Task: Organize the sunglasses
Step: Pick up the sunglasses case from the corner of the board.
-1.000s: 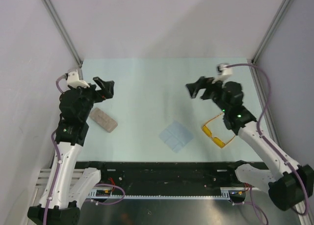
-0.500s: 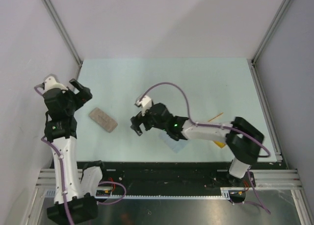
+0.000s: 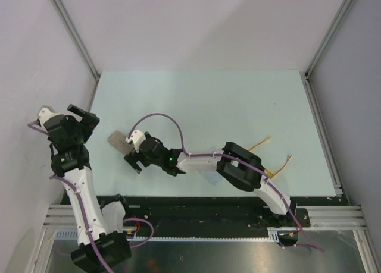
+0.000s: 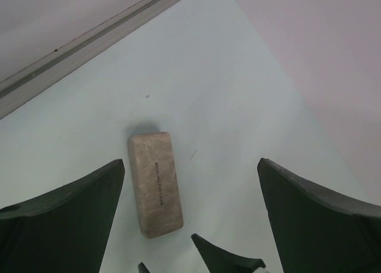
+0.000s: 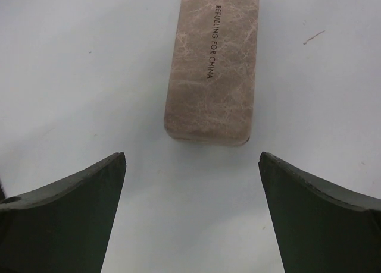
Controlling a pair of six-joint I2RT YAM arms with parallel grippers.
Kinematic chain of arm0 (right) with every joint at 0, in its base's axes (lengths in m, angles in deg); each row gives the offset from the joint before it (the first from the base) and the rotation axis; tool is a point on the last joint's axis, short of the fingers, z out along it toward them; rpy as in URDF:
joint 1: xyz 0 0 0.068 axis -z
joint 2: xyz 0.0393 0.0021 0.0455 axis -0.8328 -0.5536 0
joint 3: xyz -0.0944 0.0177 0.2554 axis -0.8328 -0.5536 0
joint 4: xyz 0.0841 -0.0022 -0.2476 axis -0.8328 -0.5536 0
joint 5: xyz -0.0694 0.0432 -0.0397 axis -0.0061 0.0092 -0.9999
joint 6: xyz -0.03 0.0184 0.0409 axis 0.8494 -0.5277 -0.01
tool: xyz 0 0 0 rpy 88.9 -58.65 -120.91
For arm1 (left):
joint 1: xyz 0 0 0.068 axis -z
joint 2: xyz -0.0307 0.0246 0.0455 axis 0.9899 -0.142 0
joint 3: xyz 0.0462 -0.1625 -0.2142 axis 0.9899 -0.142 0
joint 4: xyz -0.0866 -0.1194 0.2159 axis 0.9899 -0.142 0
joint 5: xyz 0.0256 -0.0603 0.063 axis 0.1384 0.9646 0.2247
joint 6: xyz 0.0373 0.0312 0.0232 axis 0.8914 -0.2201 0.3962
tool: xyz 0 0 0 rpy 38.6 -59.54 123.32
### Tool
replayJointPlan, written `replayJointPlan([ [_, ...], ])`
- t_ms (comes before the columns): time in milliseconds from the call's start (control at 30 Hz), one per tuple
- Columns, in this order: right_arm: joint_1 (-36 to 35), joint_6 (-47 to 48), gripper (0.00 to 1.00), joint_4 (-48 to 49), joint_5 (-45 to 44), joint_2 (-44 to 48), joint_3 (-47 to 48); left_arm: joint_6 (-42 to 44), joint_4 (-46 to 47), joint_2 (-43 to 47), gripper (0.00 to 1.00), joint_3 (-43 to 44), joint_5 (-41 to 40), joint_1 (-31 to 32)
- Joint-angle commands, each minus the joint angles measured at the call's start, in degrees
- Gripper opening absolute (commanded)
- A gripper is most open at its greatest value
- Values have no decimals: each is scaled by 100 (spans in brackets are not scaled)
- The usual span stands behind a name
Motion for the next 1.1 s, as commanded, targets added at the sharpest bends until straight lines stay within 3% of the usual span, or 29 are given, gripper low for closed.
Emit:
replayJointPlan([
  [0,-36,287,100,-246,-333,-470,855,-379,78,-130,100,80,-204,-72],
  [567,105,620,97,-1019,-342,-1719,2490,-634,140,-544,100,133,-125,-99],
  [767,166,770,81,-1257,-236,-1798,2543,-625,184,-606,100,89,-134,-116],
  [1067,290,849,46,-1732,-16,-1719,2631,-520,280,-694,100,72,-20,-134],
])
